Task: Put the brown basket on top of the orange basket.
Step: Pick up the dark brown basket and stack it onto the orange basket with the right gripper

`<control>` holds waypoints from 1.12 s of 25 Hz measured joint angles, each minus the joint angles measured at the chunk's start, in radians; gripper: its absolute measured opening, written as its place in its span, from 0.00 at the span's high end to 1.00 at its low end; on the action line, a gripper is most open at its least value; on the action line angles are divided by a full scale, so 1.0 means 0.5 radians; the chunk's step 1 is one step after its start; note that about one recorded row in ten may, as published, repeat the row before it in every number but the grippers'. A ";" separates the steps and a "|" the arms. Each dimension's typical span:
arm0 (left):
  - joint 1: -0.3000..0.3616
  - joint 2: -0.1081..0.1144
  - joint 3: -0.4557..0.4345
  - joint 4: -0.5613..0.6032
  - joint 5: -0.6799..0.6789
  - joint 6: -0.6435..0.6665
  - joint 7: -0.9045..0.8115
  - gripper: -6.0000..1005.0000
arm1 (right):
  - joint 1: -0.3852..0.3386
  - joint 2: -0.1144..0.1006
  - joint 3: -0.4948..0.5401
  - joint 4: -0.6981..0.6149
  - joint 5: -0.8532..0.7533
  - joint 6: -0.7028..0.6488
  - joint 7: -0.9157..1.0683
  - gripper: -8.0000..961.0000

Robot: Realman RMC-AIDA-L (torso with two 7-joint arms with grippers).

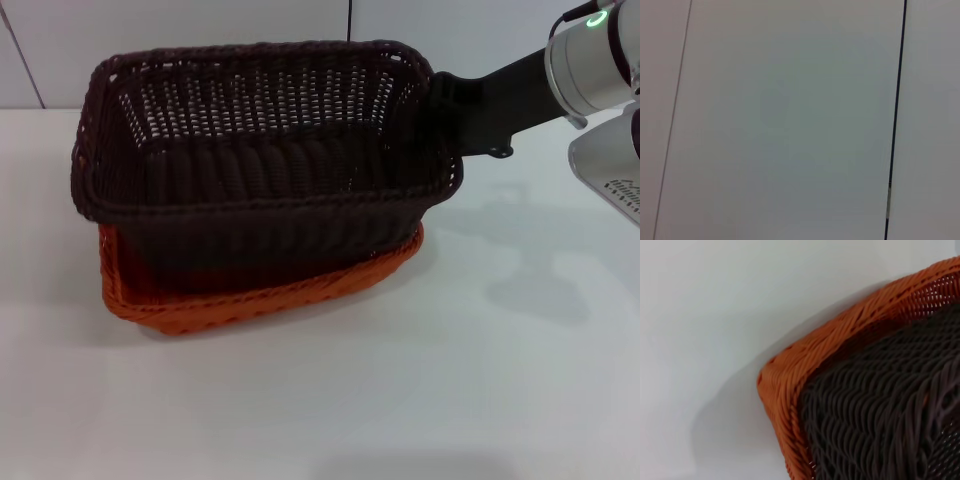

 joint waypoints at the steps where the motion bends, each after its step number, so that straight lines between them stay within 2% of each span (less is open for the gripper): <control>1: 0.000 0.000 0.000 0.000 0.000 0.000 0.000 0.23 | 0.000 0.000 0.000 0.000 0.000 0.000 0.000 0.83; 14: 0.014 0.000 0.046 -0.003 0.000 0.054 -0.013 0.23 | 0.016 -0.040 -0.043 0.190 0.238 0.148 -0.161 0.83; 24: 0.021 0.000 0.039 0.018 0.000 0.058 -0.013 0.23 | -0.138 -0.027 -0.068 0.118 0.362 0.173 -0.178 0.83; 28: 0.016 0.000 0.031 0.016 -0.003 0.054 -0.013 0.23 | -0.182 -0.025 -0.094 0.108 0.386 0.265 -0.181 0.82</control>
